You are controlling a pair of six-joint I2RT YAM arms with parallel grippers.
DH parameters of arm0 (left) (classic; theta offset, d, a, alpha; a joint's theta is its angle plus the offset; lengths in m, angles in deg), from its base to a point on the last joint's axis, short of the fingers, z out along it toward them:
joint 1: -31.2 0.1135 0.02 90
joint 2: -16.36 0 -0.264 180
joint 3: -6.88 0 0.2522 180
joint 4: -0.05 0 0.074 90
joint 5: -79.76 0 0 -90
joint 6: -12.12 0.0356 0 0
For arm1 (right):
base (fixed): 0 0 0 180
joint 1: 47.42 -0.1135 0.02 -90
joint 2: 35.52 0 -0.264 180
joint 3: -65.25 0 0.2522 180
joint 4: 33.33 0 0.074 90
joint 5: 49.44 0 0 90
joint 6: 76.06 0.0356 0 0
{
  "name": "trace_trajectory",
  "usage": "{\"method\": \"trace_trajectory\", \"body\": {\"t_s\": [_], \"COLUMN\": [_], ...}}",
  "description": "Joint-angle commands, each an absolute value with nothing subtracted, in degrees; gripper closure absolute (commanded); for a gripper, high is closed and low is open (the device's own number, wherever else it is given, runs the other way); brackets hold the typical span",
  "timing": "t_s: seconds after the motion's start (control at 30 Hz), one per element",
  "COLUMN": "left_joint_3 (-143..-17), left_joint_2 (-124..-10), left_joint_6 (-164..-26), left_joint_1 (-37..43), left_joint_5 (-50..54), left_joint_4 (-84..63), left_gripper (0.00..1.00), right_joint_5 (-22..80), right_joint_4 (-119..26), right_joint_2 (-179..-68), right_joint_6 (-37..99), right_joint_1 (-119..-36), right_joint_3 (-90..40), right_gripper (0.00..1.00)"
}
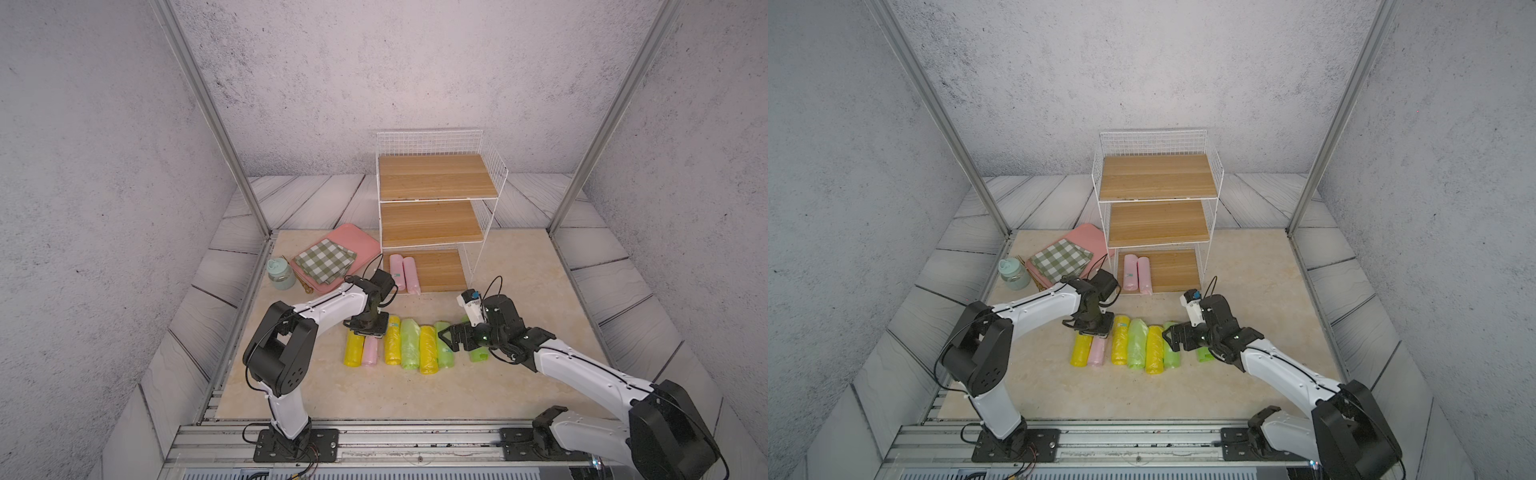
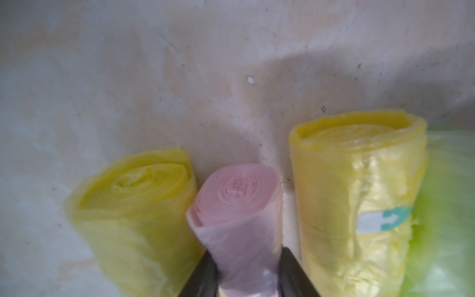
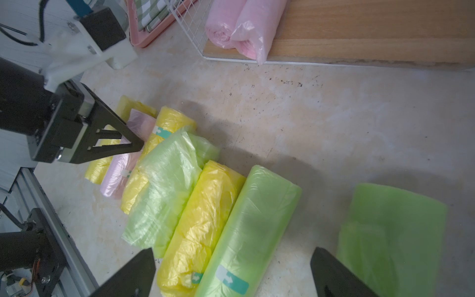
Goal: Sort the rolls of trash bags by color and place them on the shelf
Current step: Pick up the roll of trash bags from the center of the board.
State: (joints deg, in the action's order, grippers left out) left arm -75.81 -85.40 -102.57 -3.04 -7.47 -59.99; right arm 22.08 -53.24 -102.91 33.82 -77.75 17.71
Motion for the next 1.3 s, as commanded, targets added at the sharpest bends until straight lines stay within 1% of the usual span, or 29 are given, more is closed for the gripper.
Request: {"method": "trace_trajectory", "body": {"t_s": [0.0,0.33,0.47,0.57,0.73,0.83,1.0,1.17,1.27], "left_joint_3": [-75.69,-76.59,-75.98,-75.18,-72.08,-70.31,-70.15,-69.99,-69.9], "left_joint_2": [-82.67,-75.41,-70.9,-67.66,-61.76,-59.21,-58.83,-59.87,-60.41], "left_joint_6": [-102.69,-98.86,-97.25,-96.34,-97.2,-97.74,-98.48,-101.42,-101.44], "left_joint_1": [-2.32,1.58,3.6,5.11,6.65,7.18,7.65,7.73,7.73], "left_joint_5": [-7.86,-1.4,2.88,6.82,11.45,13.29,16.94,23.29,27.42], "left_joint_4": [-59.9,-56.46,-53.52,-50.55,-41.51,-36.88,-34.06,-28.77,-25.63], "left_gripper": [1.0,1.0,1.0,1.0,1.0,1.0,1.0,1.0,1.0], "right_joint_5": [21.38,15.7,11.06,6.62,3.45,1.49,-0.16,-2.01,-3.39], "right_joint_4": [-52.46,-51.0,-49.64,-45.82,-37.02,-34.39,-28.56,-24.85,-21.59], "right_joint_2": [-104.13,-107.82,-109.57,-110.72,-112.51,-114.51,-115.96,-117.34,-118.19], "right_joint_6": [33.98,33.71,33.83,35.32,40.91,43.26,46.81,48.4,49.41], "right_joint_1": [-78.07,-78.01,-77.98,-77.99,-77.98,-77.98,-78.0,-77.98,-78.03], "right_joint_3": [17.0,12.85,10.13,8.95,8.31,7.22,7.24,7.19,7.29], "right_gripper": [0.01,0.01,0.01,0.0,0.01,0.02,0.03,0.05,0.09]}}
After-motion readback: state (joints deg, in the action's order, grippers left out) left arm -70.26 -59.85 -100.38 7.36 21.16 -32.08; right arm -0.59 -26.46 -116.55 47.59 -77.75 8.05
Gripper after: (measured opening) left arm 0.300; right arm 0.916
